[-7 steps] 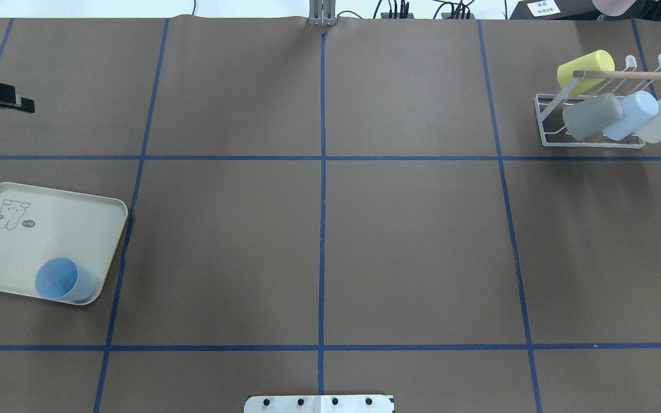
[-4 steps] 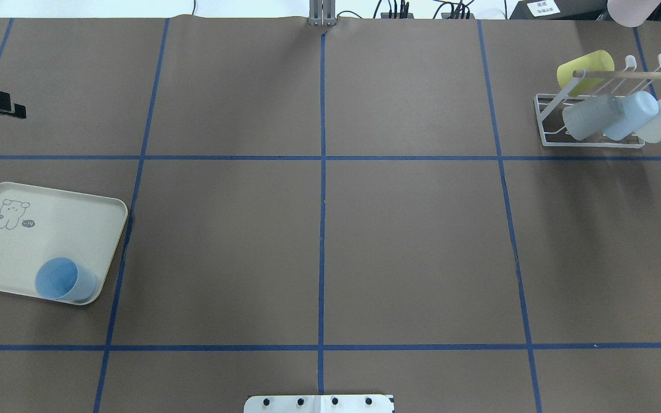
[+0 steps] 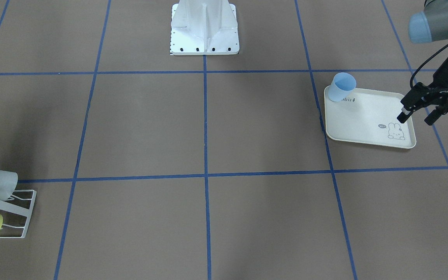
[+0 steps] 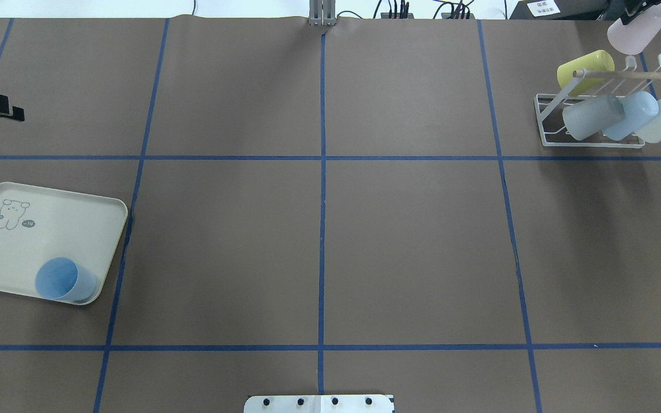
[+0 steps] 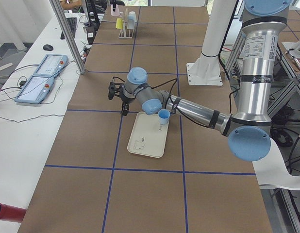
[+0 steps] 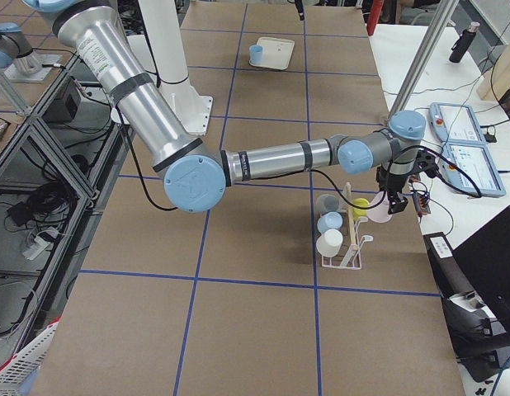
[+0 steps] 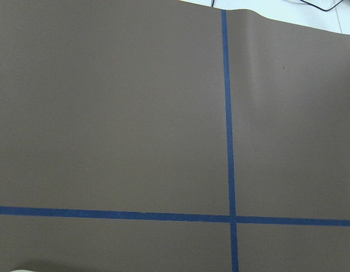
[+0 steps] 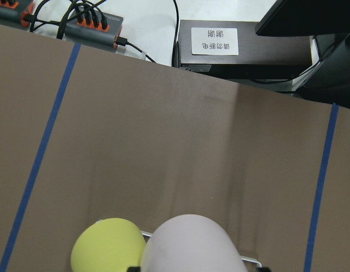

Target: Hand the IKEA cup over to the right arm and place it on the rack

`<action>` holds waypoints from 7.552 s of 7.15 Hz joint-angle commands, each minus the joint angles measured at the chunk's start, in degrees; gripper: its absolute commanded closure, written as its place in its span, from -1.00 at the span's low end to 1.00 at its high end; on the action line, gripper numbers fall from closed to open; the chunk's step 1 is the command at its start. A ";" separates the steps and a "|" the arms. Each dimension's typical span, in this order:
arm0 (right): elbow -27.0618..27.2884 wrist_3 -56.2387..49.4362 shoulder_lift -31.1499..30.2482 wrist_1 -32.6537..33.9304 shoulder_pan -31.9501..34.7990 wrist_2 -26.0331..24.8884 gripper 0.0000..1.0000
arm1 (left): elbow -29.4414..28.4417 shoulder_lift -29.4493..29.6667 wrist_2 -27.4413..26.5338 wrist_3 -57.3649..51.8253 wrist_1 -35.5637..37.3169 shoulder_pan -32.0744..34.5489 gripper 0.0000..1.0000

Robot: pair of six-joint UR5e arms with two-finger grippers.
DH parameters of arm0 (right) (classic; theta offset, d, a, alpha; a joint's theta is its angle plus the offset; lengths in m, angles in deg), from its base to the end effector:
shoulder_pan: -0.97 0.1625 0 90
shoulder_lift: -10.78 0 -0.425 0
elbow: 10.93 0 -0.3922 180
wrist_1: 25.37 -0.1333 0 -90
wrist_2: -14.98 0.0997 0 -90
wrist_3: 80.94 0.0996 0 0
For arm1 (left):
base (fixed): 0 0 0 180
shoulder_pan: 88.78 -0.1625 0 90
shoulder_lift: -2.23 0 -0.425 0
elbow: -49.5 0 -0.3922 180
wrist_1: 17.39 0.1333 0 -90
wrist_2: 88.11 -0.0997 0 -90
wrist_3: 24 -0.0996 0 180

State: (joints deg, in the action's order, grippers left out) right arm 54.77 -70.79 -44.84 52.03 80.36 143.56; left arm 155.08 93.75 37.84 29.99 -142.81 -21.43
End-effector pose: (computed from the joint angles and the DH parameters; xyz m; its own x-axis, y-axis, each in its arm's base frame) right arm -0.0678 -0.7485 0.4780 0.7427 -0.2145 0.6343 0.0396 0.9597 0.2782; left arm 0.1276 -0.5002 0.4420 0.5233 -0.0182 -0.8520 0.3214 0.9301 0.1776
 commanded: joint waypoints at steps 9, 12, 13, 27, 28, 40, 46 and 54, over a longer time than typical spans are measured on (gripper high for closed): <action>0.48 -0.22 -4.05 -0.14 -0.03 0.97 0.67 | 0.68 -0.11 0.00 0.86 0.53 -0.46 -1.00; 0.31 0.39 -4.06 -0.05 -1.42 0.71 0.20 | 1.03 -0.29 0.08 0.86 0.71 -0.46 -1.00; 0.31 0.48 -4.05 -0.05 -1.78 0.79 -0.11 | 1.03 -0.29 0.08 0.86 0.71 -0.46 -1.00; 7.31 7.15 -2.63 0.74 -1.18 4.91 -0.99 | 7.27 -15.83 -2.46 10.70 3.61 -26.56 -0.77; 10.56 7.51 -4.65 2.05 -1.08 5.01 -0.99 | 7.18 -16.11 -2.46 10.79 3.61 -26.65 0.03; 33.80 73.00 -21.46 -40.56 -20.39 12.14 -1.00 | 3.60 13.84 9.14 41.58 -9.41 -18.29 1.00; 33.44 103.99 -12.32 -75.58 -34.46 -4.01 -0.99 | -8.72 19.63 -19.81 77.74 -64.68 -32.24 1.00; 33.88 108.94 -9.42 -87.85 -40.46 -10.81 -0.99 | -8.64 25.11 -20.39 89.01 -70.75 -37.19 1.00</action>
State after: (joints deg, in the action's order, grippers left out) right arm 88.39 38.65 -54.66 -35.74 40.35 132.78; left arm 146.45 118.19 17.51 118.80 -213.24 -57.49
